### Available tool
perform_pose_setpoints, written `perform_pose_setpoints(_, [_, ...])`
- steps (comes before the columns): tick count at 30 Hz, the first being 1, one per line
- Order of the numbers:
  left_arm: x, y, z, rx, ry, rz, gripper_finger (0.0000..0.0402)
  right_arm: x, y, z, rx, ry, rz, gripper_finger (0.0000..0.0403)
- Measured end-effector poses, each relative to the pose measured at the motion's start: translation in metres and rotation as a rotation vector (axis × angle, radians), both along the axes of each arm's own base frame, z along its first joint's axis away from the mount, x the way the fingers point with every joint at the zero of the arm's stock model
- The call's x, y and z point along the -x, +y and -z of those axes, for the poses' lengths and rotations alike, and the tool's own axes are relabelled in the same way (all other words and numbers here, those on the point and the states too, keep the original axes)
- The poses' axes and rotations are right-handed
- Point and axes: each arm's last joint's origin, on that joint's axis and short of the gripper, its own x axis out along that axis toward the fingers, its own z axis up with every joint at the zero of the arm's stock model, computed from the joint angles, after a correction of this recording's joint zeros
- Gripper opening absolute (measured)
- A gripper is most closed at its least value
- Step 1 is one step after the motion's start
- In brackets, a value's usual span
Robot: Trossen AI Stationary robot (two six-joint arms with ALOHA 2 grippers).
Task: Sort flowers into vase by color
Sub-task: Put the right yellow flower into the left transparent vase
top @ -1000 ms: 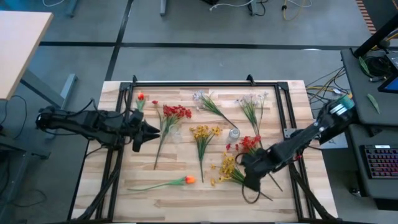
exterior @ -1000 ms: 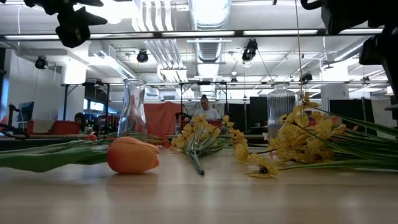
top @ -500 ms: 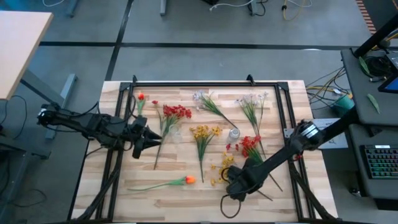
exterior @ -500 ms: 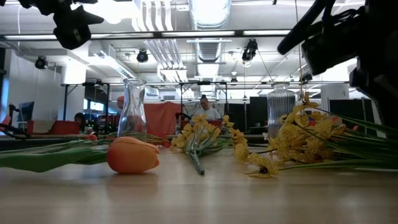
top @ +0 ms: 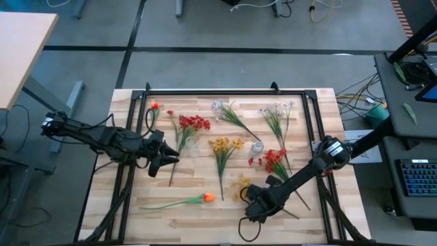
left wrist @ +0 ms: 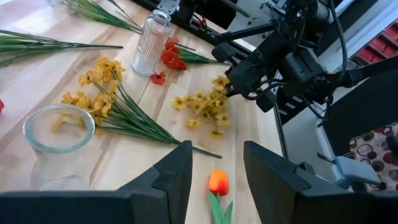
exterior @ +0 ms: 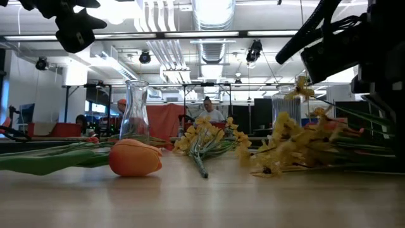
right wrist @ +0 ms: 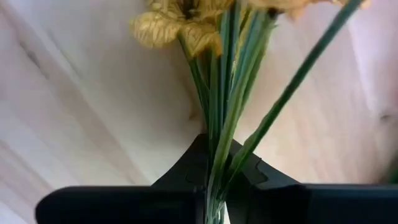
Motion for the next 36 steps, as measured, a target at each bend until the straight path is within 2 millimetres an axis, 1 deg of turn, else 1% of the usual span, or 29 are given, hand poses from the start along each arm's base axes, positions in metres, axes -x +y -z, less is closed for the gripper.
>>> perform_pose_setpoints(2, [0.000,0.000,0.000,0.001,-0.004,0.000,0.0129,0.002,-0.001,-0.009,-0.010,-0.015,-0.001,0.0020])
perform_pose_setpoints(4, [0.000,0.000,-0.002,0.002,-0.008,0.000,0.0129,0.005,-0.004,-0.022,-0.015,-0.031,-0.010,0.0019])
perform_pose_setpoints(7, [0.003,0.000,-0.009,0.015,-0.029,0.016,0.0129,0.009,-0.008,-0.047,-0.007,-0.120,-0.031,0.0019])
perform_pose_setpoints(9, [0.006,0.001,-0.012,0.015,-0.024,0.019,0.0129,0.012,-0.015,-0.068,0.011,-0.209,-0.048,0.0019])
perform_pose_setpoints(13, [0.015,0.004,-0.017,-0.002,0.026,0.015,0.0129,0.015,-0.031,-0.113,0.082,-0.461,-0.097,0.0018])
perform_pose_setpoints(16, [0.019,0.005,-0.020,-0.012,0.054,0.010,0.0129,0.010,-0.045,-0.144,0.147,-0.700,-0.159,0.0018])
perform_pose_setpoints(19, [0.021,0.006,-0.021,-0.014,0.063,0.010,0.0129,-0.001,-0.057,-0.172,0.239,-0.959,-0.250,0.0018])
perform_pose_setpoints(22, [0.021,0.006,-0.021,-0.015,0.067,0.011,0.0129,-0.018,-0.068,-0.192,0.344,-1.215,-0.353,0.0018])
perform_pose_setpoints(24, [0.022,0.006,-0.019,-0.015,0.087,0.008,0.0129,-0.028,-0.078,-0.199,0.405,-1.373,-0.419,0.0018])
perform_pose_setpoints(26, [0.023,0.006,-0.016,-0.009,0.124,0.001,0.0129,-0.036,-0.089,-0.201,0.442,-1.509,-0.468,0.0018])
perform_pose_setpoints(30, [0.026,0.005,-0.010,0.014,0.195,-0.008,0.0129,-0.048,-0.114,-0.190,0.512,-1.673,-0.475,0.0018])
perform_pose_setpoints(33, [0.025,0.001,-0.008,0.025,0.201,0.013,0.0129,-0.056,-0.135,-0.178,0.571,-1.754,-0.437,0.0018])
perform_pose_setpoints(36, [0.020,-0.007,-0.008,0.046,0.192,0.045,0.0129,-0.066,-0.154,-0.165,0.583,-1.814,-0.404,0.0018])
